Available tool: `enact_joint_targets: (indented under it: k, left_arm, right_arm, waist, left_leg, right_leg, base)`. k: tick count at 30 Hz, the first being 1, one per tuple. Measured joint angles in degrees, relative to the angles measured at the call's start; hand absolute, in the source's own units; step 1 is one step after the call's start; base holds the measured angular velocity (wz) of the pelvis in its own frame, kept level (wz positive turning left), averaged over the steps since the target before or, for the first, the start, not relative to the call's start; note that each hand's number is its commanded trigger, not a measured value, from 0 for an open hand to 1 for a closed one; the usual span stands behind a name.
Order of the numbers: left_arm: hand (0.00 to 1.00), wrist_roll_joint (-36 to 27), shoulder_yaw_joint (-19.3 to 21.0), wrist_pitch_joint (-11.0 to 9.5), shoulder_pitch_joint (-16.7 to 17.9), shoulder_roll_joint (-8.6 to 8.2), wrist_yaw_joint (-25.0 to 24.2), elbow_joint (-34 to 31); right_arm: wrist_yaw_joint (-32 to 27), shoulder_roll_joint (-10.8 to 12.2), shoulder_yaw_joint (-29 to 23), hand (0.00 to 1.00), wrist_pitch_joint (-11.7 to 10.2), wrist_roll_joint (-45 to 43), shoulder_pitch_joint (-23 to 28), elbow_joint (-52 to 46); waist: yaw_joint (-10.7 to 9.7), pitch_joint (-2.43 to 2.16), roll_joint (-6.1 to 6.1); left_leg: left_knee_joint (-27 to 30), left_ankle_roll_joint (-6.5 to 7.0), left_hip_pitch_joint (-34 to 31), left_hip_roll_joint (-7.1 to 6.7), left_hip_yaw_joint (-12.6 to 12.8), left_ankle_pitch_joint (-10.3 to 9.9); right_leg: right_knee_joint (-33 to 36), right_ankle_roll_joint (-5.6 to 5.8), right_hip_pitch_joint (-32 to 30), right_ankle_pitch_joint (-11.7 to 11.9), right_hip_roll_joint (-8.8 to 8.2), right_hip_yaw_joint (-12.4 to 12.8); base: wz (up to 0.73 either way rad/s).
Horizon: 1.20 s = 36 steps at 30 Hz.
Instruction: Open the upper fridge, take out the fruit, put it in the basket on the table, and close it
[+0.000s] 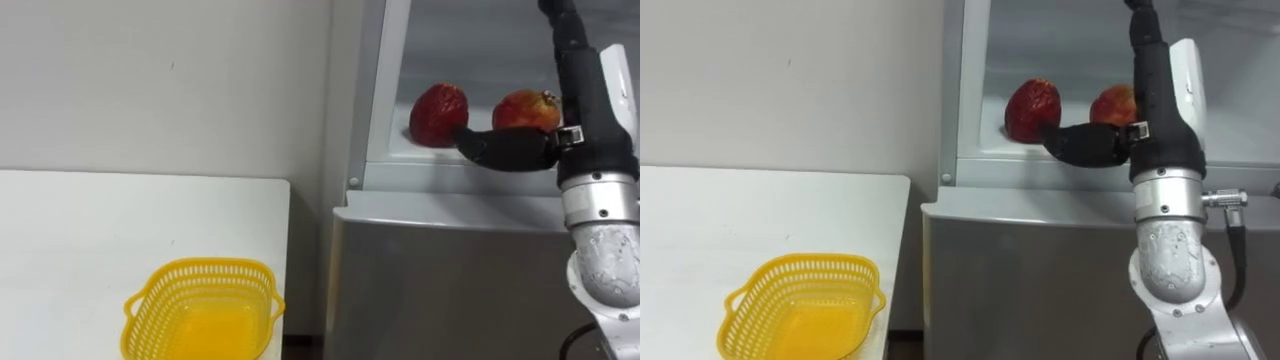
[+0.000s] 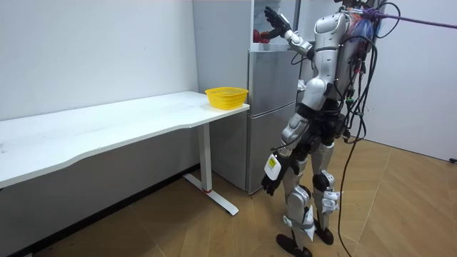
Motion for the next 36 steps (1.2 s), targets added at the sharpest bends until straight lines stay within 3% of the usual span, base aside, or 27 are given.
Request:
enact_joint_targets:
  k: [3, 12, 36]
  left_arm:
    - [0.00, -0.04, 0.97, 0.01, -0.12, 0.00, 0.01, 0.00]
    - [0.00, 0.01, 2.07, 0.00, -0.45, 0.24, -0.06, -0.02]
    - [0.00, -0.34, 2.08, 1.89, 2.43, 0.88, -1.93, -7.97]
  right_arm:
    - [0.62, -1.35, 1.30, 0.00, 0.03, 0.00, -0.94, 0.00]
    - [1.91, -1.43, 2.21, 0.00, 1.19, -0.33, -2.89, 1.48]
    - [5.00, -1.48, 2.63, 0.00, 2.11, 1.56, -3.13, 7.65]
  waist:
    - [0.78, -0.13, -0.30]
    - [2.78, 0.11, -2.68]
    - [2.69, 0.25, -3.02]
  left_leg:
    - [-0.06, -0.02, 0.29, -0.02, 0.01, 0.16]
    - [0.05, -0.01, 0.12, -0.18, -0.45, 0.18]
    - [0.20, 0.04, -0.22, -0.31, -1.46, 0.20]
  right_leg:
    - [-0.04, 0.00, -0.01, 0.00, -0.01, 0.20]
    - [-0.16, 0.01, 0.14, 0.01, -0.14, -0.60]
    - [-0.09, 0.03, 0.62, 0.01, -0.22, -1.79]
  base:
    - [-0.03]
    - [0.02]
    - [0.01]
